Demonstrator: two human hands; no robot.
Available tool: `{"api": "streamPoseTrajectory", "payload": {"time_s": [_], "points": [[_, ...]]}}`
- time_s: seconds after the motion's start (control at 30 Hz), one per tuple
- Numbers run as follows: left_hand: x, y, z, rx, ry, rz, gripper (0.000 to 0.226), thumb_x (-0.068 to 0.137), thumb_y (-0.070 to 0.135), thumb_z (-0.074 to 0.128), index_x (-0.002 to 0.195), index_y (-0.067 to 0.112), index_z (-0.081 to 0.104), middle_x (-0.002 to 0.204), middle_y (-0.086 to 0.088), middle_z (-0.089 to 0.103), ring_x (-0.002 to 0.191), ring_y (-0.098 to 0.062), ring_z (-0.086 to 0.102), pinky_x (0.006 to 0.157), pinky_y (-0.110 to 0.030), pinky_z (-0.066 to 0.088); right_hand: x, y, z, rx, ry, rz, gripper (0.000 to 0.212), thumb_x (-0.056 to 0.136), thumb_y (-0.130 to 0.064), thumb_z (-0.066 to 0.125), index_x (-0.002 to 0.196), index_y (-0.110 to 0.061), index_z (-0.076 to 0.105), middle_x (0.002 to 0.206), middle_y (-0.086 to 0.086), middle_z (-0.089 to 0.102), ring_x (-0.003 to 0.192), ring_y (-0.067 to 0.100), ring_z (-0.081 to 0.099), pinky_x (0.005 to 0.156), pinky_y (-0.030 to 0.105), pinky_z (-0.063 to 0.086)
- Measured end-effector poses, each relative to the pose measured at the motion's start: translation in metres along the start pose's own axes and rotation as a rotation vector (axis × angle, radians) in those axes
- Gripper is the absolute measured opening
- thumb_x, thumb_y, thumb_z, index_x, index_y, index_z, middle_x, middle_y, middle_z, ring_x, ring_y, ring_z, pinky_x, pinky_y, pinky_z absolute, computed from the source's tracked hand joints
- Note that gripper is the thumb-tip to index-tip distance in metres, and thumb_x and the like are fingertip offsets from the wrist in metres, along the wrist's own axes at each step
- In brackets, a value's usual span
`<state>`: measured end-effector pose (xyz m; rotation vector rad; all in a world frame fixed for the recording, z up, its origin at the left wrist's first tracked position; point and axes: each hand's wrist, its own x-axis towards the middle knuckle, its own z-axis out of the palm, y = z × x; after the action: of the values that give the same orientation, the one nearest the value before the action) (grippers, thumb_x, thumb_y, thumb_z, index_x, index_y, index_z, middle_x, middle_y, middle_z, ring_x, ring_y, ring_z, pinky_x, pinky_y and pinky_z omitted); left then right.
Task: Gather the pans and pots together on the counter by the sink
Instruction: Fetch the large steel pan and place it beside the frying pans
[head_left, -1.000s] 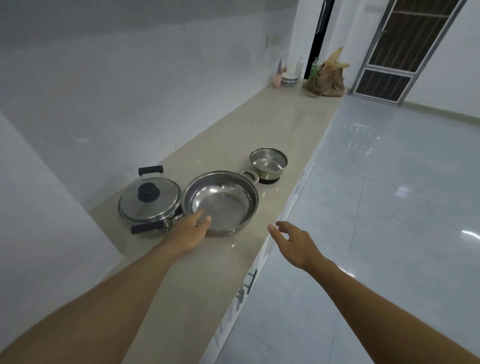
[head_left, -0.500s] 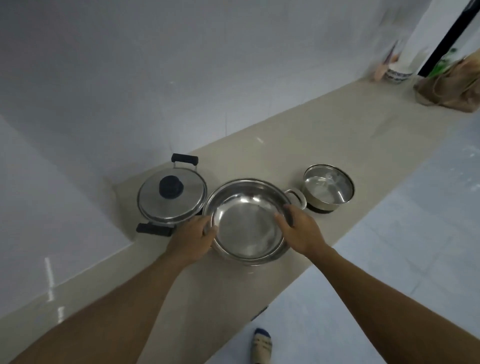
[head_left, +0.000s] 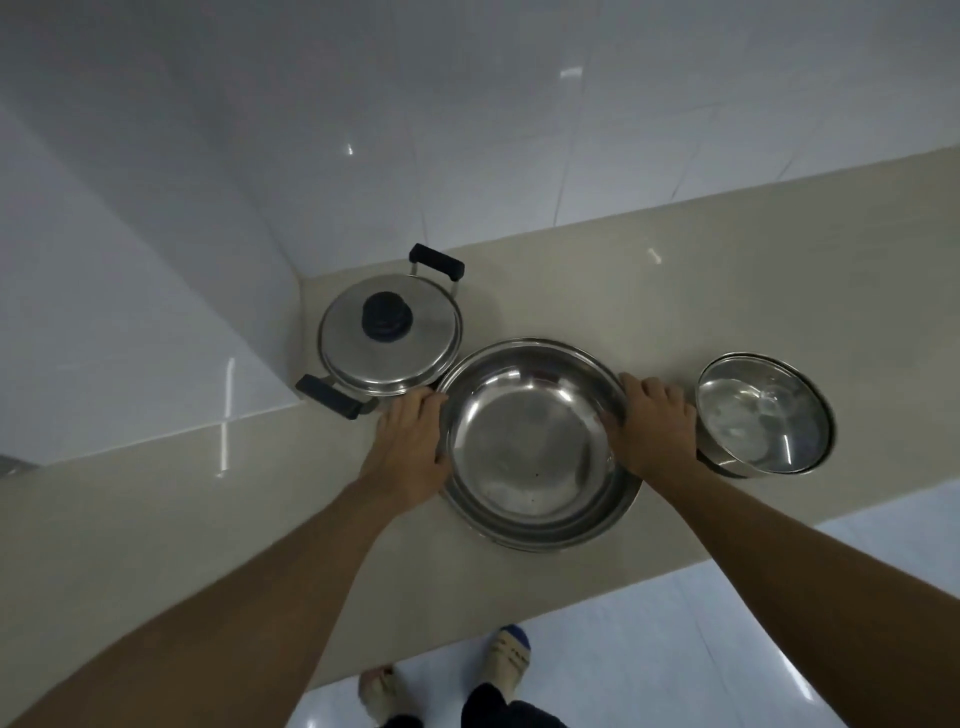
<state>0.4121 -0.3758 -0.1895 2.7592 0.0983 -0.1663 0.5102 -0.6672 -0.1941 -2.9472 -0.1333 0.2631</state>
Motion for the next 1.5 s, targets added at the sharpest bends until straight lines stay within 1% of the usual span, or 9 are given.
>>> {"api": "streamPoseTrajectory", "payload": {"time_s": [0.17, 0.33, 0.47, 0.63, 0.9, 1.03, 1.13, 1.3, 1.5], "points": [[-0.009, 0.005, 0.001, -0.014, 0.014, -0.08, 0.081, 0.072, 0.022, 0.071, 0.143, 0.019, 0.032, 0.13, -0.006, 0.037, 0.123, -0.028, 0.035, 0.107, -0.04, 0.033, -0.004, 0.005, 0.0, 0.018, -0.038, -0.048, 0.044, 0.092, -0.037, 0.054, 0.132, -0.021, 0.051, 0.123, 0.011, 0.057, 0.113, 0.039, 0.047, 0.092, 0.049, 0.042], [-0.017, 0.002, 0.003, 0.117, 0.007, -0.136, 0.065, 0.076, 0.036, 0.067, 0.132, 0.019, 0.039, 0.125, -0.003, 0.043, 0.121, -0.026, 0.037, 0.105, -0.039, 0.033, -0.017, 0.008, 0.001, 0.048, -0.044, -0.082, 0.03, 0.092, -0.035, 0.052, 0.116, -0.019, 0.054, 0.109, 0.006, 0.061, 0.105, 0.033, 0.053, 0.085, 0.046, 0.048], [-0.022, -0.001, 0.004, 0.001, 0.019, -0.12, 0.041, 0.092, 0.028, 0.054, 0.13, 0.018, 0.043, 0.126, -0.005, 0.046, 0.119, -0.026, 0.041, 0.102, -0.042, 0.042, -0.026, 0.007, 0.004, 0.073, 0.025, -0.095, 0.036, 0.098, -0.037, 0.046, 0.132, -0.024, 0.052, 0.111, 0.005, 0.065, 0.105, 0.031, 0.054, 0.079, 0.044, 0.052], [-0.03, -0.001, 0.005, 0.074, -0.063, -0.13, 0.042, 0.099, 0.032, 0.047, 0.135, 0.012, 0.039, 0.134, -0.01, 0.039, 0.119, -0.025, 0.044, 0.1, -0.042, 0.047, -0.034, 0.008, 0.006, 0.094, 0.062, -0.116, 0.046, 0.102, -0.036, 0.045, 0.147, -0.026, 0.044, 0.116, 0.004, 0.068, 0.109, 0.033, 0.055, 0.085, 0.044, 0.05], [-0.07, -0.017, 0.003, 0.205, -0.157, -0.182, 0.044, 0.098, 0.027, 0.046, 0.138, 0.013, 0.033, 0.136, -0.008, 0.04, 0.122, -0.027, 0.04, 0.102, -0.043, 0.041, -0.07, -0.013, 0.011, 0.061, 0.018, -0.158, 0.046, 0.103, -0.036, 0.041, 0.148, -0.027, 0.042, 0.109, 0.001, 0.068, 0.103, 0.03, 0.055, 0.08, 0.042, 0.052], [-0.107, -0.043, -0.01, 0.191, -0.147, -0.224, 0.043, 0.1, 0.035, 0.04, 0.136, 0.013, 0.033, 0.134, -0.008, 0.039, 0.12, -0.027, 0.039, 0.101, -0.043, 0.04, -0.094, -0.045, 0.015, 0.07, 0.041, -0.216, 0.043, 0.102, -0.037, 0.041, 0.144, -0.028, 0.044, 0.099, -0.001, 0.067, 0.097, 0.026, 0.055, 0.071, 0.037, 0.052], [-0.143, -0.07, -0.023, 0.156, -0.116, -0.263, 0.041, 0.1, 0.036, 0.038, 0.133, 0.013, 0.036, 0.132, -0.009, 0.041, 0.119, -0.029, 0.039, 0.099, -0.043, 0.041, -0.116, -0.078, 0.019, 0.065, 0.061, -0.266, 0.042, 0.102, -0.037, 0.042, 0.143, -0.029, 0.046, 0.1, 0.0, 0.068, 0.098, 0.028, 0.055, 0.07, 0.037, 0.051], [-0.227, -0.123, -0.044, 0.125, -0.041, -0.322, 0.046, 0.1, 0.044, 0.039, 0.134, 0.012, 0.039, 0.129, -0.011, 0.044, 0.116, -0.029, 0.042, 0.095, -0.043, 0.045, -0.162, -0.144, 0.029, 0.047, 0.06, -0.365, 0.043, 0.102, -0.037, 0.041, 0.144, -0.029, 0.045, 0.107, 0.002, 0.067, 0.103, 0.03, 0.053, 0.075, 0.04, 0.051], [-0.339, -0.182, -0.065, 0.126, 0.027, -0.485, 0.036, 0.102, 0.037, 0.035, 0.13, 0.014, 0.039, 0.129, -0.009, 0.044, 0.114, -0.028, 0.042, 0.096, -0.043, 0.042, -0.222, -0.241, 0.047, 0.029, 0.044, -0.555, 0.045, 0.103, -0.032, 0.041, 0.147, -0.026, 0.042, 0.114, 0.003, 0.067, 0.104, 0.03, 0.054, 0.084, 0.043, 0.048]]}}
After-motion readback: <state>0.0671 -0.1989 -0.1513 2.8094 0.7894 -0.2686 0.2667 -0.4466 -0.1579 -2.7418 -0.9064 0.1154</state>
